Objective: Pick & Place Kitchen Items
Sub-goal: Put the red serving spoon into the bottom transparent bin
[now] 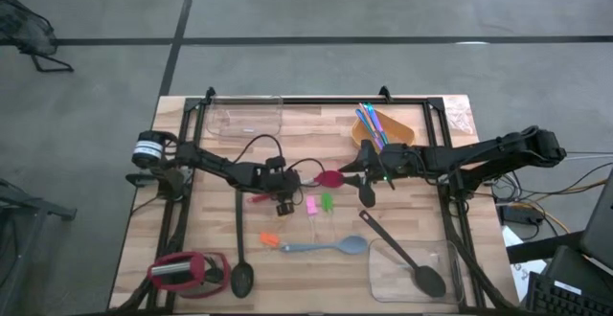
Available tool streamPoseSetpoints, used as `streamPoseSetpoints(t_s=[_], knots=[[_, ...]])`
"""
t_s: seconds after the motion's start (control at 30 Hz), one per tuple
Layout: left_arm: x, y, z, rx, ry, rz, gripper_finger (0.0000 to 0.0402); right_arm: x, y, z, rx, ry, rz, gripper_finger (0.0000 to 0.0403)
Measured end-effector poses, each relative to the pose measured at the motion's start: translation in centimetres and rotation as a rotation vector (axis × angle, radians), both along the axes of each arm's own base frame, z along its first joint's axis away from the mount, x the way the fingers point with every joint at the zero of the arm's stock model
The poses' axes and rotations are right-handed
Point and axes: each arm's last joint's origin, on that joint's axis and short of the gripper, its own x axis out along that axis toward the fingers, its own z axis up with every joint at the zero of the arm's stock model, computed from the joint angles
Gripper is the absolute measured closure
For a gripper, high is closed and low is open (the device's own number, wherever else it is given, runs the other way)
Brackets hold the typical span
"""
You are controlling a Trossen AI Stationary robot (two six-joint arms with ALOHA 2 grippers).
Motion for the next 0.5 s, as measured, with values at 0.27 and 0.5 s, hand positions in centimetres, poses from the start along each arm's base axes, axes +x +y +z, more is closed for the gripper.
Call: streamPoseSetpoints(t_s=[0.27,0.5], knots=[[0.5,-0.5,2.0,0.063,0.043,-0.075,0.0346,-0.2,0.0,-0.5,0.038,0.035,-0.019,0.0257],[1.1,-1.4,5.9,0.089,0.012,-0.124,0.0347,-0.5,0.1,-0.8,0.086,0.110,-0.042,0.0273]])
